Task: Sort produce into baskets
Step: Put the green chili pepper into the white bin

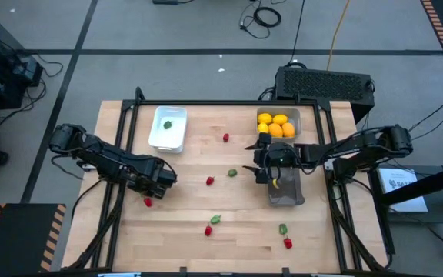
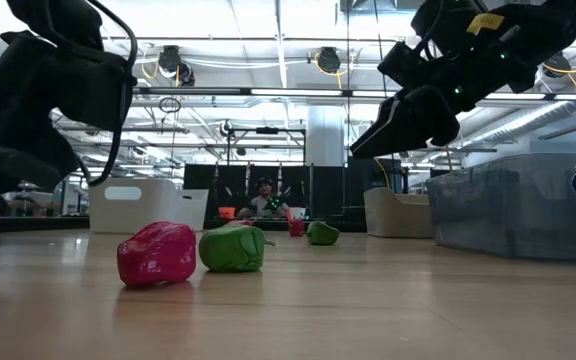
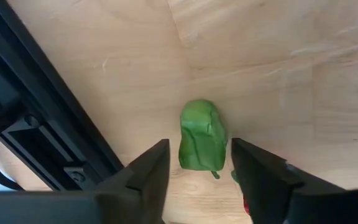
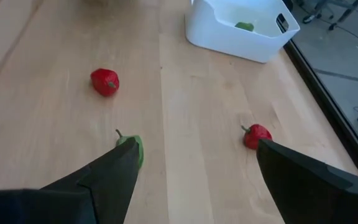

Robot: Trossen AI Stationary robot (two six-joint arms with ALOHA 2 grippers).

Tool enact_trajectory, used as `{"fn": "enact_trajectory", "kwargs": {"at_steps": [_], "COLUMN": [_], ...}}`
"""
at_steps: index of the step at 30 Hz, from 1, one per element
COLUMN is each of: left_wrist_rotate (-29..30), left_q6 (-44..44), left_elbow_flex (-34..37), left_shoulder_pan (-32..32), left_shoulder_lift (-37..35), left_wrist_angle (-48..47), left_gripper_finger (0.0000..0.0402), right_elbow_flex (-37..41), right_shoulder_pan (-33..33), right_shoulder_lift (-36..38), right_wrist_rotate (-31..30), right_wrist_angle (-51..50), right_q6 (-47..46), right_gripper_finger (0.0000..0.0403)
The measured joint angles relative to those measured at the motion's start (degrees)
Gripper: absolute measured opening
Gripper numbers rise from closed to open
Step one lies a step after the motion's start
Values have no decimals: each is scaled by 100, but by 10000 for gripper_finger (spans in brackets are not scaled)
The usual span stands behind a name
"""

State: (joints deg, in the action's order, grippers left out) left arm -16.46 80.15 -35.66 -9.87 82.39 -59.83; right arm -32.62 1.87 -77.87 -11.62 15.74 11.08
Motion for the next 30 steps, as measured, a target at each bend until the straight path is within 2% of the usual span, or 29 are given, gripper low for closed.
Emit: {"fn": "enact_trajectory", "kwargs": {"at_steps": [9, 13, 17, 23, 30], "left_wrist_rotate": [84, 198, 397, 1432, 3290], "left_q6": [-426, -719, -1152, -2364, -3712], "left_elbow_flex": [-4, -134, -571, -1688, -3140], "left_shoulder_pan": [2, 4, 70, 508, 1532], "left_shoulder_lift": [0, 0, -2, -7, -9], "left_wrist_angle": [5, 36, 35, -369, -1483], "left_gripper_finger": [83, 73, 78, 82, 82], "right_elbow_flex": [0, -2, -2, -7, -7], "right_shoulder_pan": [0, 0, 0, -2, -2], "right_shoulder_lift": [2, 2, 2, 4, 9], "right_wrist_rotate": [0, 0, -1, -2, -2], "right_wrist_angle": [34, 32, 46, 219, 209], "right_q6": [-64, -95, -97, -219, -582], "right_gripper_finger": [313, 313, 313, 313, 313]}}
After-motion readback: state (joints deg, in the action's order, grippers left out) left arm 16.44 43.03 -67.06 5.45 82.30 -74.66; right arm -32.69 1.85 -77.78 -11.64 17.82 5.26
